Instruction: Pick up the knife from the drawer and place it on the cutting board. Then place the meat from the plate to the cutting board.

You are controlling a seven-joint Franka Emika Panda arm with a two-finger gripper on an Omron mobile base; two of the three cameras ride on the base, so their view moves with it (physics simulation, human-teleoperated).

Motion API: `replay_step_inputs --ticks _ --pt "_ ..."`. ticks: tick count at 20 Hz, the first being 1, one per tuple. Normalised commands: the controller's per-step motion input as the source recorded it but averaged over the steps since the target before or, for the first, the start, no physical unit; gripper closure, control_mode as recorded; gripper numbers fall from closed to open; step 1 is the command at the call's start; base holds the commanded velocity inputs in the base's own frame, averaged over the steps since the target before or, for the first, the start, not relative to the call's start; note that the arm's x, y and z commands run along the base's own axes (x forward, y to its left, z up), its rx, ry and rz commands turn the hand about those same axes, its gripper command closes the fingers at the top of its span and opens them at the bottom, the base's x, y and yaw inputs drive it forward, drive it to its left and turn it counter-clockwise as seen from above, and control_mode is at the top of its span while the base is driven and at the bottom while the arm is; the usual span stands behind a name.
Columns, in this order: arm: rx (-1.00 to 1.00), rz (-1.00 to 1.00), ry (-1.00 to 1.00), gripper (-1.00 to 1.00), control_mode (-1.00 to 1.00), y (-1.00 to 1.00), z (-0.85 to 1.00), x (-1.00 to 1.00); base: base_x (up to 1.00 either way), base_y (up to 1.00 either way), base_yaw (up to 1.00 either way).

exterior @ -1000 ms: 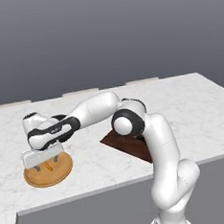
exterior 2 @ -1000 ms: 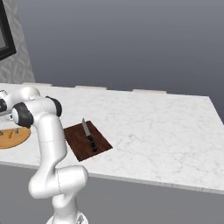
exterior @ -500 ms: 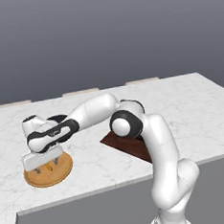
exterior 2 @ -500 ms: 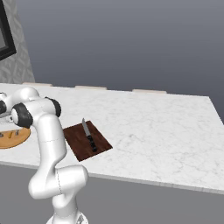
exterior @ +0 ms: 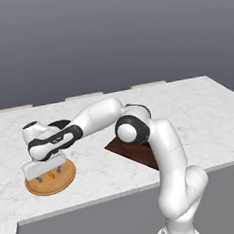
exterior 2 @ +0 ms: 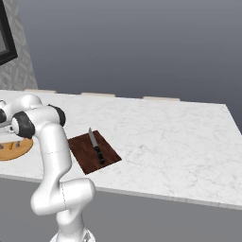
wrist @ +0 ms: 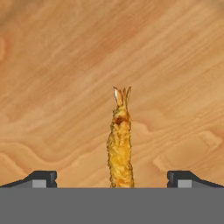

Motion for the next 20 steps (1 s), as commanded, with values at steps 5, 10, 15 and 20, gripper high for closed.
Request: replay_step_inputs --ticks 5,10,15,20 --pt "-0.02 -0.05 0.00 -1.00 -1.00 0.00 -0.23 0.04 0.00 0.00 0.00" --pt "-0.01 -0.03 0.00 -1.00 -1.00 0.00 -0.42 -0.04 0.00 0.00 0.00" --pt "0.00 -0.02 0.00 1.00 -1.00 0.00 -0.16 -0.03 0.00 0.00 0.00" --pt "0.00 0.00 0.00 1.00 -1.00 0.00 -0.04 -0.02 0.00 0.00 0.00"
